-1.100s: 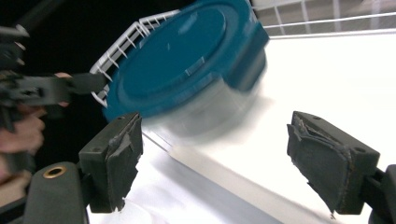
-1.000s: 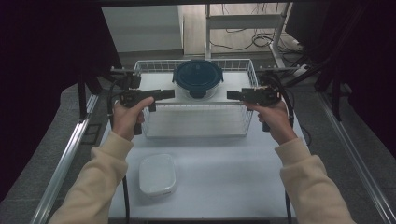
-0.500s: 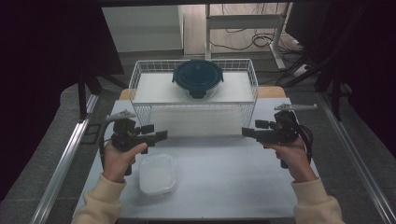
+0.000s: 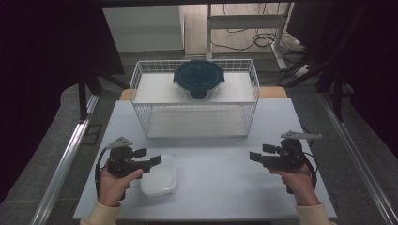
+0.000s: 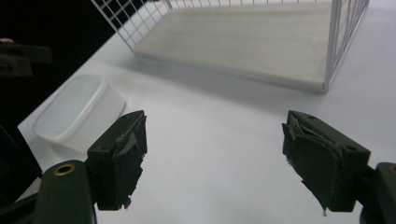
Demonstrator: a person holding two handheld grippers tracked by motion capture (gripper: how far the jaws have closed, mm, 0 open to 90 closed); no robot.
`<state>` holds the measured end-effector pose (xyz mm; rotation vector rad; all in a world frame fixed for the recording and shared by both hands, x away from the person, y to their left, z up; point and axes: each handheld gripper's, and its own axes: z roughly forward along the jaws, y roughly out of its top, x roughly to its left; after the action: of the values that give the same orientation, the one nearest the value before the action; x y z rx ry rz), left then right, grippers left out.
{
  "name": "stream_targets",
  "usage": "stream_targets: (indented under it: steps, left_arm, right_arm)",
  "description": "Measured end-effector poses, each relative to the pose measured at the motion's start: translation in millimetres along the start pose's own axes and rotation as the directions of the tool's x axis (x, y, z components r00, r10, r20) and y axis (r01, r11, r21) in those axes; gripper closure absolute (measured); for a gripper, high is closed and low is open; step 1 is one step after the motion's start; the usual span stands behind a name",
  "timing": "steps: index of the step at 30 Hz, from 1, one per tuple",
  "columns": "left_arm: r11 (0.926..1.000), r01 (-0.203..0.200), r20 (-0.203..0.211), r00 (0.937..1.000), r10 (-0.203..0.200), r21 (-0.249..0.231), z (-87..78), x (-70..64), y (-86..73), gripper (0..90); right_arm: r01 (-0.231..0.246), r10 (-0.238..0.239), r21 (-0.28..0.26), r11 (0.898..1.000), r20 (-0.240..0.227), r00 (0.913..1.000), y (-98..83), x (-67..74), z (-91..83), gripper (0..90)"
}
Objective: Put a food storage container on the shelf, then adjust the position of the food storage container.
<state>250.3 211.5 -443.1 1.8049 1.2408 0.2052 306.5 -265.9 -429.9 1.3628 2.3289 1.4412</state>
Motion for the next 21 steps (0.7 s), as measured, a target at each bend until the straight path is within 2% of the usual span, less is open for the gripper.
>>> stream_targets:
  steps: [3, 5, 6, 9, 13, 16, 19, 21]
  left_arm:
    - [1.0, -0.01, -0.024, 0.9997, 0.01, -0.001, -2.4, -1.0, 0.5, 29.4]
    - [1.0, -0.006, -0.012, 0.9999, 0.006, -0.004, -2.7, -1.4, 0.9, 29.4]
    - [1.0, -0.008, -0.012, 0.9999, 0.008, -0.005, -2.6, -2.0, 0.9, 29.3]
    - [0.9999, -0.014, -0.016, 0.9998, 0.014, -0.003, -1.8, -4.6, 1.4, 29.1]
    - [0.9994, -0.032, -0.021, 0.9993, 0.031, -0.016, -9.5, -11.0, 2.6, 28.3]
    - [0.9992, -0.037, -0.038, 0.9986, 0.037, -0.011, -15.5, -14.5, -0.1, 27.2]
    - [0.9996, -0.03, -0.025, 0.9992, 0.03, 0.004, -20.7, -14.5, -6.8, 27.4]
    - [0.9996, -0.023, -0.031, 0.9992, 0.024, 0.014, -24.0, -11.8, -10.2, 28.4]
  right_arm:
    - [0.017, -0.017, 0.01, 1.0, 0.009, 0.9998, -2.1, -1.7, -2.7, 22.8]
    - [0.008, -0.008, 0.005, 1.0, 0.001, 1.0, -3.7, -2.9, -4.4, 22.9]
    - [0.014, -0.014, 0.006, 1.0, 0.014, 0.9998, -5.9, -2.9, -4.6, 22.9]
    - [0.017, -0.017, 0.008, 1.0, 0.011, 0.9998, -7.4, -2.9, -3.8, 22.9]
    - [0.022, -0.022, 0.008, 1.0, 0.02, 0.9996, -7.8, -1.4, -5.2, 22.9]
    - [0.022, -0.022, -0.001, 1.0, 0.029, 0.9993, -9.4, 0.5, -10.3, 22.9]
    - [0.017, -0.017, 0.0, 1.0, 0.032, 0.9994, -11.9, 1.2, -12.8, 22.9]
    - [0.02, -0.021, 0.003, 1.0, 0.03, 0.9993, -12.5, 1.5, -12.6, 23.0]
